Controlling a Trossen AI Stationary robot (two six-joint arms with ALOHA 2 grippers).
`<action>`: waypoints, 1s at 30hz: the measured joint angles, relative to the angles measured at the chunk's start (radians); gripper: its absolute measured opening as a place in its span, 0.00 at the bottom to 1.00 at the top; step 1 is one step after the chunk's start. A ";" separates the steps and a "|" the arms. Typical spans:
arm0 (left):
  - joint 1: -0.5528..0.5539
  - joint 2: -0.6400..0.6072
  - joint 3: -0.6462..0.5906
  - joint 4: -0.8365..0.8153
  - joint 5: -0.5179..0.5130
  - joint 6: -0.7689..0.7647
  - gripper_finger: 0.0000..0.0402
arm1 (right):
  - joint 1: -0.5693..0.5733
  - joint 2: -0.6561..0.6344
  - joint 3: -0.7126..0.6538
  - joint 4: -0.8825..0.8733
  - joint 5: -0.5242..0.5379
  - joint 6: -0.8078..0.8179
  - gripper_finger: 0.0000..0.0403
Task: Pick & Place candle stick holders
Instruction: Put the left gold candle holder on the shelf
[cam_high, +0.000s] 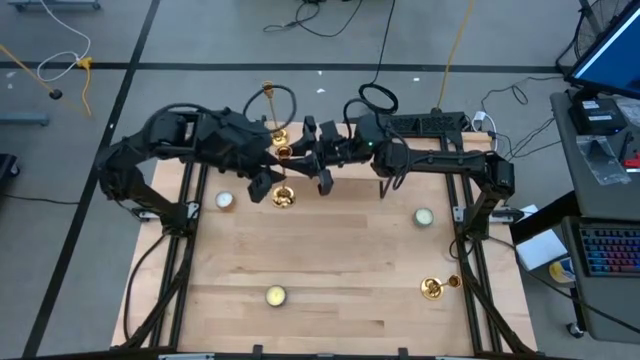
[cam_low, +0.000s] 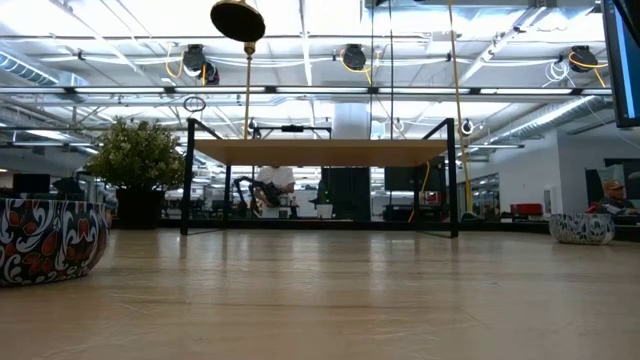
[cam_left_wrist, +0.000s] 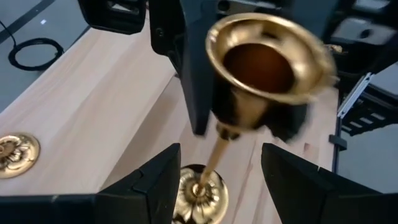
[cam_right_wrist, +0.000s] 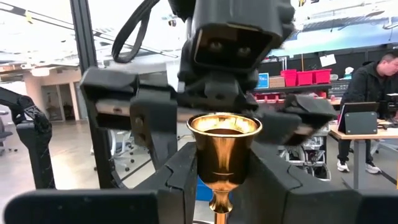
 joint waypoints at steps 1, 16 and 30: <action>0.001 0.005 0.000 0.000 0.000 0.000 0.56 | 0.001 0.000 0.000 0.000 0.000 0.000 0.24; 0.003 0.022 -0.001 0.052 -0.050 -0.006 0.48 | 0.013 0.000 0.000 0.001 0.000 0.001 0.24; 0.002 0.019 -0.001 0.074 -0.049 0.026 0.05 | 0.013 -0.001 0.002 -0.011 0.003 0.008 0.24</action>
